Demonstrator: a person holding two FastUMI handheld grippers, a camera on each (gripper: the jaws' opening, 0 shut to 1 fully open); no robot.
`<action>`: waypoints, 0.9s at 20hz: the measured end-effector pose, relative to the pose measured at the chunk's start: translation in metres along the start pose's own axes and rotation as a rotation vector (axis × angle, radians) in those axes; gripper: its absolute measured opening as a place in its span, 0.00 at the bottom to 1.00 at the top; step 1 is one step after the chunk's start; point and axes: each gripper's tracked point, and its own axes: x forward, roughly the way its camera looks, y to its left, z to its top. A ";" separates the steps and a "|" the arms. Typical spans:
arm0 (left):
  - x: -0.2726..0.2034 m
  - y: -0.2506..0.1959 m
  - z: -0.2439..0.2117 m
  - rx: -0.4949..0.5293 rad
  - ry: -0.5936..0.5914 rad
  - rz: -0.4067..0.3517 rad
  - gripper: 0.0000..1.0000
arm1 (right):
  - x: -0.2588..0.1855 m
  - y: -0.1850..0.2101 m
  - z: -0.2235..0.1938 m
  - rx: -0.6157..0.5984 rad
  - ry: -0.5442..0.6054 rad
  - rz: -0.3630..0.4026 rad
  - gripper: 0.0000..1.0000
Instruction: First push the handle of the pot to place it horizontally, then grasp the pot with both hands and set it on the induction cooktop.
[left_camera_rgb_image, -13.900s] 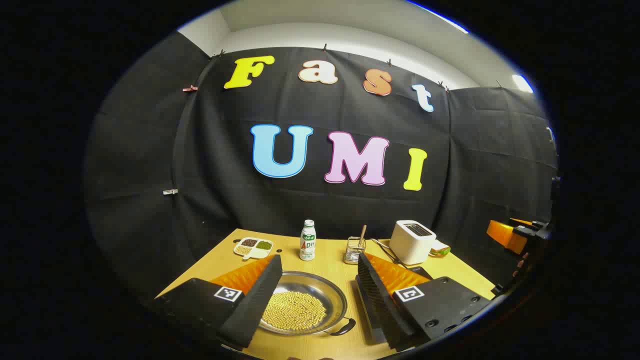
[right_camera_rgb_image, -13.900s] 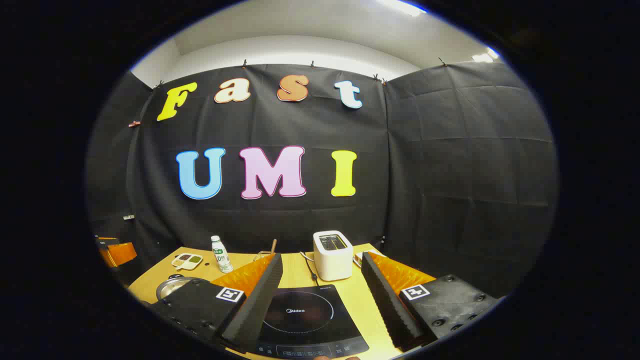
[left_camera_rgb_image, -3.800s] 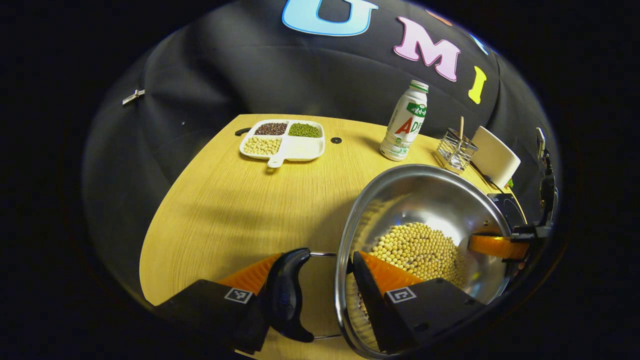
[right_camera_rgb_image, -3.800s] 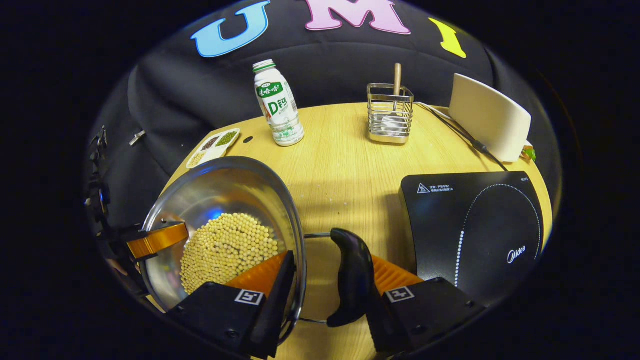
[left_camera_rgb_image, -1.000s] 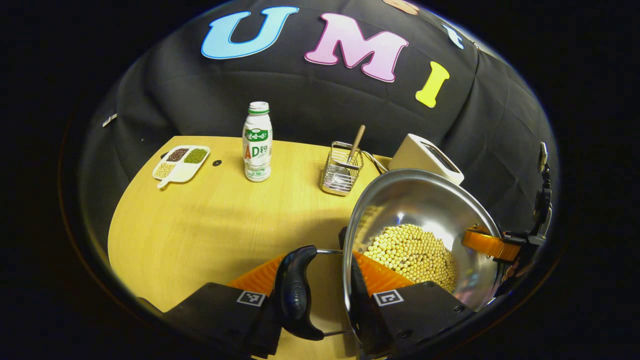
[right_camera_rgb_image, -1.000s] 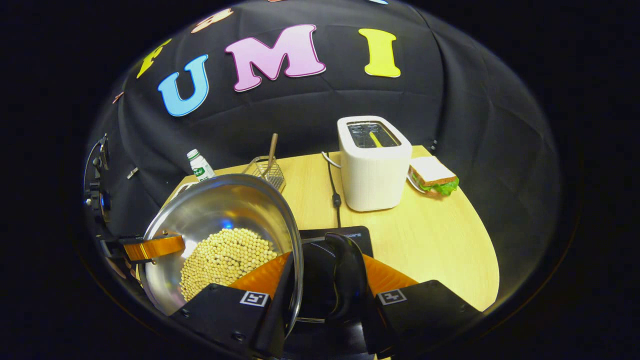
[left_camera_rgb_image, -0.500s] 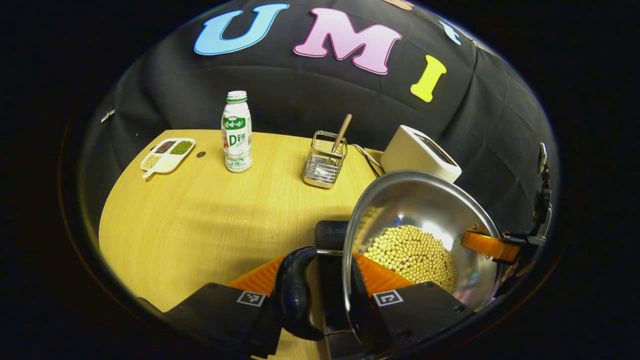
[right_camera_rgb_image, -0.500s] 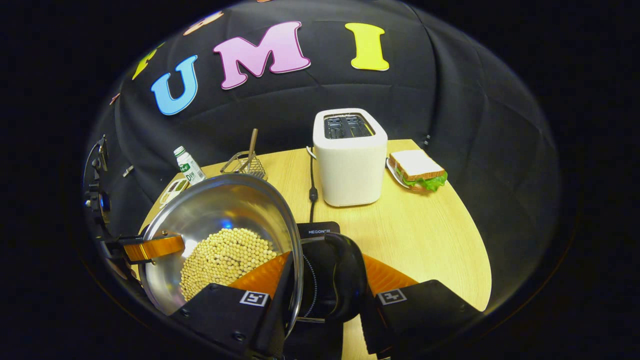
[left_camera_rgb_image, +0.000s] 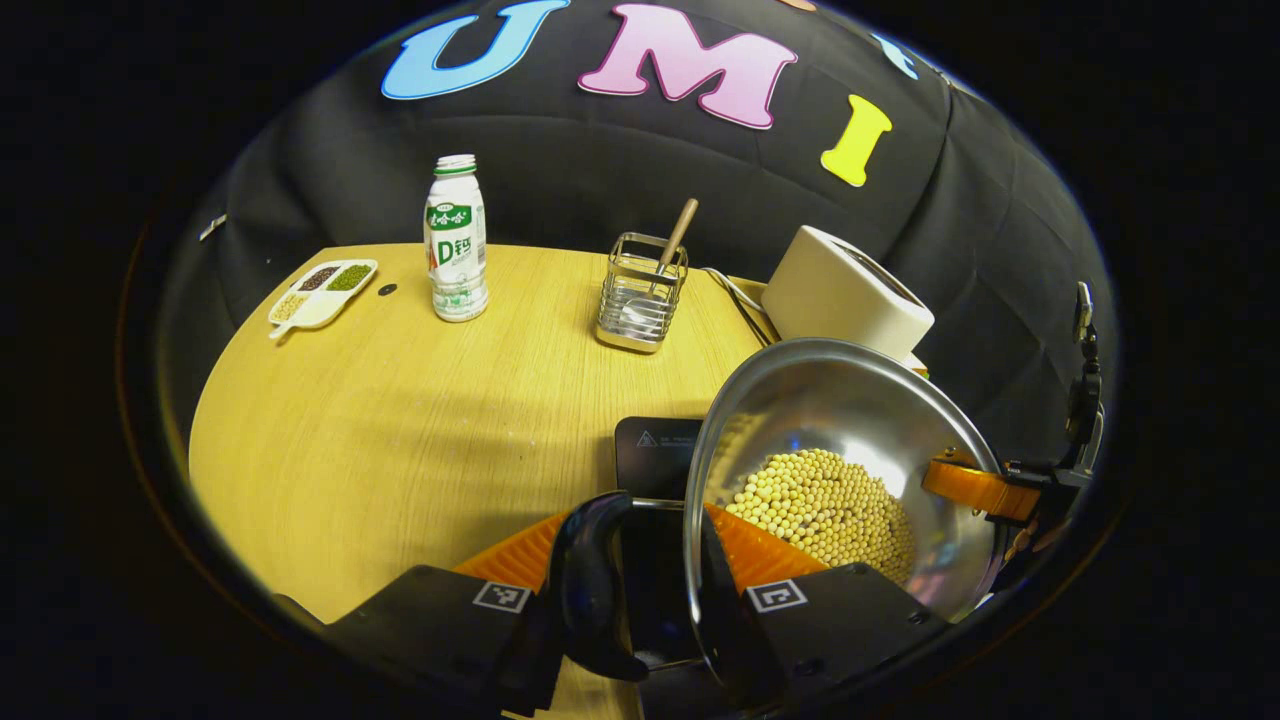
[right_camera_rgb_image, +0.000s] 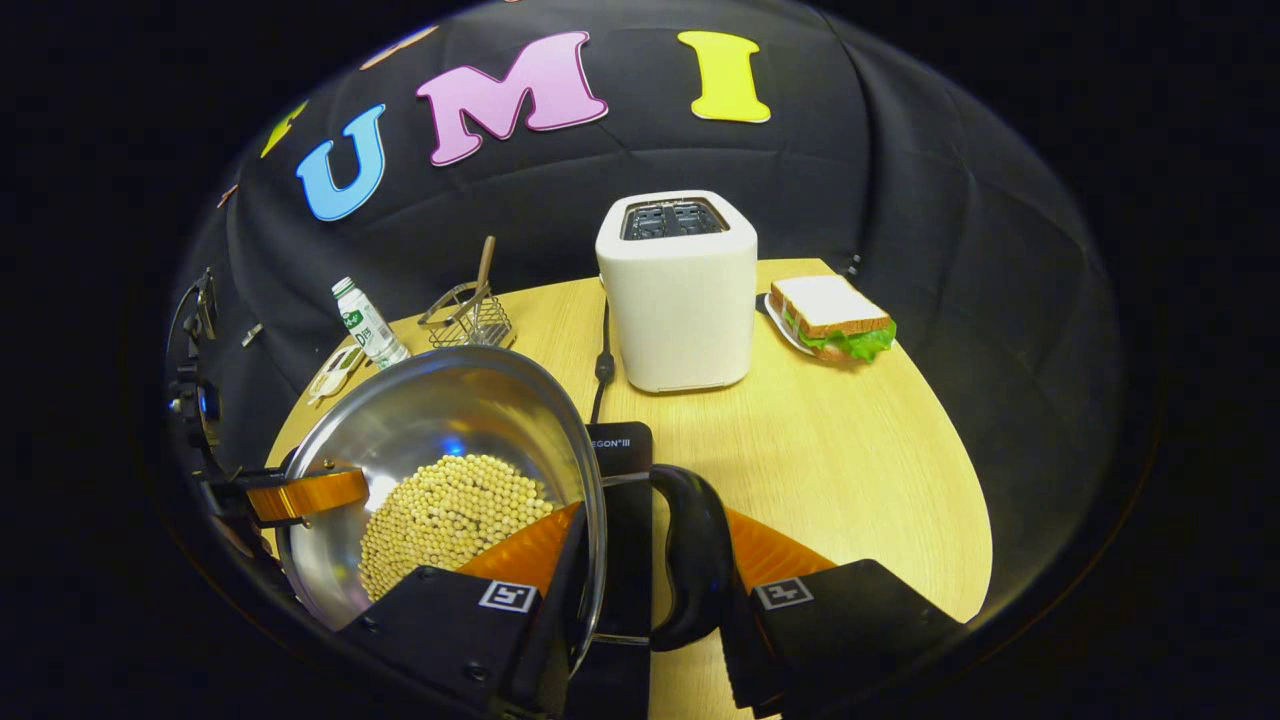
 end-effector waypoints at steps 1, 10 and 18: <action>-0.001 -0.001 0.001 0.005 -0.019 0.000 0.64 | 0.000 0.001 0.001 0.002 -0.012 0.008 0.64; -0.003 0.001 -0.005 0.015 -0.002 0.018 0.67 | 0.005 0.000 -0.003 0.003 -0.024 0.033 0.66; -0.050 0.003 0.004 0.016 -0.049 0.084 0.98 | -0.029 0.005 0.008 -0.001 -0.049 0.006 0.98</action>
